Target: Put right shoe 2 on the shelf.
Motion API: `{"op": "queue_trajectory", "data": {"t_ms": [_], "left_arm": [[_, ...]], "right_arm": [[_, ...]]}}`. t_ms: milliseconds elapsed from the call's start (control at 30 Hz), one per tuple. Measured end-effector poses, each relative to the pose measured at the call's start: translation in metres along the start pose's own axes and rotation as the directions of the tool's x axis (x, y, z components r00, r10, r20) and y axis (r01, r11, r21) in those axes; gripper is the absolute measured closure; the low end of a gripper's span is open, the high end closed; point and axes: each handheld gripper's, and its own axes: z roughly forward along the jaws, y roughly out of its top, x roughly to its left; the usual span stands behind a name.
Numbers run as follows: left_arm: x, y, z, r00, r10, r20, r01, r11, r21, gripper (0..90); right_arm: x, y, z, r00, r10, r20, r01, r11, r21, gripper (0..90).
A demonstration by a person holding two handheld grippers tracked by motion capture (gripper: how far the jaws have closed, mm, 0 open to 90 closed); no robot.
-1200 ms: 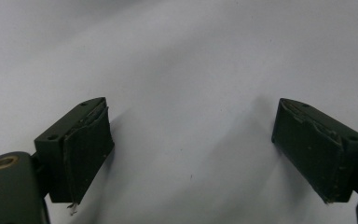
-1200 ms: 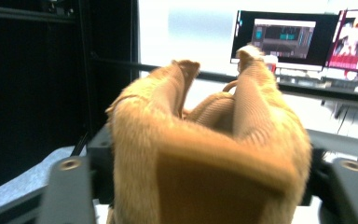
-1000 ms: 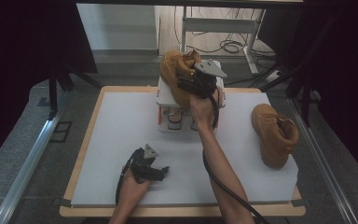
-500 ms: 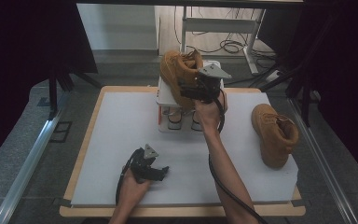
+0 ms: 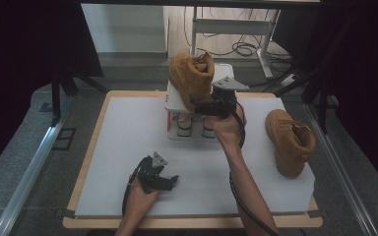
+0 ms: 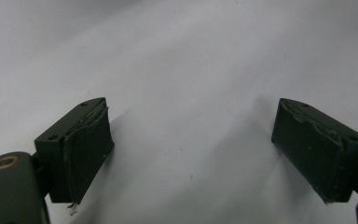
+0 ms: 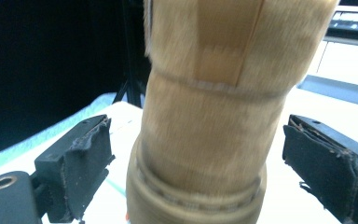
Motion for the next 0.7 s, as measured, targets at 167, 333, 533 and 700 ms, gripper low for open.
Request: {"op": "queue_trajectory", "data": {"t_ms": [167,333,533,700], "left_arm": [[0.0,0.0,0.0,1.0,0.0,0.0,0.0,1.0,0.001,11.7],[0.0,0.0,0.0,1.0,-0.001,0.001,0.001,1.0,-0.001,11.7],[0.0,0.0,0.0,1.0,-0.001,0.001,0.001,1.0,-0.001,11.6],[0.0,0.0,0.0,1.0,-0.006,0.001,0.006,1.0,-0.005,11.6]], "right_arm": [[-0.002,-0.007,-0.008,0.9999,0.014,0.005,-0.014,0.999,0.032,13.8],[-0.003,-0.015,-0.014,0.9999,0.013,-0.001,-0.013,0.998,0.069,22.9],[-0.005,-0.025,-0.026,0.9998,-0.017,-0.014,0.018,0.998,0.061,45.9],[-0.008,-0.032,-0.032,0.9979,-0.047,-0.045,0.05,0.997,0.065,73.9]]}}
